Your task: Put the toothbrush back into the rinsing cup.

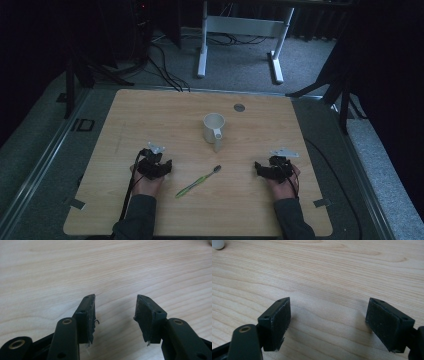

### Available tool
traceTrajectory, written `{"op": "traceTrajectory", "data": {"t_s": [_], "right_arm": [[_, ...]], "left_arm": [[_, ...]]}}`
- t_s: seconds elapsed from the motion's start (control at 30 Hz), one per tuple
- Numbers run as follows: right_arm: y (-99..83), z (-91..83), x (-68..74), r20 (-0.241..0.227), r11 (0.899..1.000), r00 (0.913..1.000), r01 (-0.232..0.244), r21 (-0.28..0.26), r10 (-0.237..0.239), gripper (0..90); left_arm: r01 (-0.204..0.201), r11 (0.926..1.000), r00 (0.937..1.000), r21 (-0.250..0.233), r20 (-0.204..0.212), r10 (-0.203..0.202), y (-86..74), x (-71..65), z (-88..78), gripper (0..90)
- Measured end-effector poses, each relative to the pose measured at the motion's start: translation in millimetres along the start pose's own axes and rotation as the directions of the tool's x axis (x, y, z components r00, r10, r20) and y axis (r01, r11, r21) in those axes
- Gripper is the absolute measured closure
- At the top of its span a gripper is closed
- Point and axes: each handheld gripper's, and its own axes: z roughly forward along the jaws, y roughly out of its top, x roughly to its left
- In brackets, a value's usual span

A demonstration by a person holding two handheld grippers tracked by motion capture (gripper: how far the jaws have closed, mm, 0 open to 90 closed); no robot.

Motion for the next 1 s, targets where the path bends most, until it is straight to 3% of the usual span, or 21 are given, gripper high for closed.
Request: {"op": "traceTrajectory", "data": {"t_s": [0.13, 0.4, 0.5, 0.73, 1.0], "right_arm": [[-0.1, -0.2, 0.3, -0.002, 1.000, 1.0000, 0.001, 0.001, -0.001, 20.1], [-0.2, -0.2, 0.5, -0.001, 1.000, 1.0000, 0.001, 0.001, -0.001, 20.0], [-0.2, -0.2, 0.4, -0.002, 1.000, 1.0000, 0.001, 0.001, -0.001, 20.0], [-0.1, -0.2, 0.6, -0.002, 1.000, 1.0000, -0.001, 0.000, 0.001, 20.0], [0.0, -0.1, 0.6, -0.002, 1.000, 1.0000, 0.000, 0.000, 0.000, 20.0]], "left_arm": [[0.009, 0.9996, 0.9993, -0.028, 0.037, -0.008, 4.2, -2.4, -11.6, 52.9], [-0.024, 0.9991, 0.9988, -0.035, 0.042, 0.025, 12.7, -1.9, -24.2, 58.1], [-0.010, 0.9988, 0.9964, -0.048, 0.083, 0.014, 17.6, -2.7, -31.3, 57.5], [-0.029, 0.9979, 0.9925, -0.059, 0.117, 0.035, 25.3, -9.3, -41.8, 59.4], [-0.093, 0.9944, 0.9856, -0.049, 0.137, 0.099, 40.2, -19.9, -45.9, 61.0]]}}
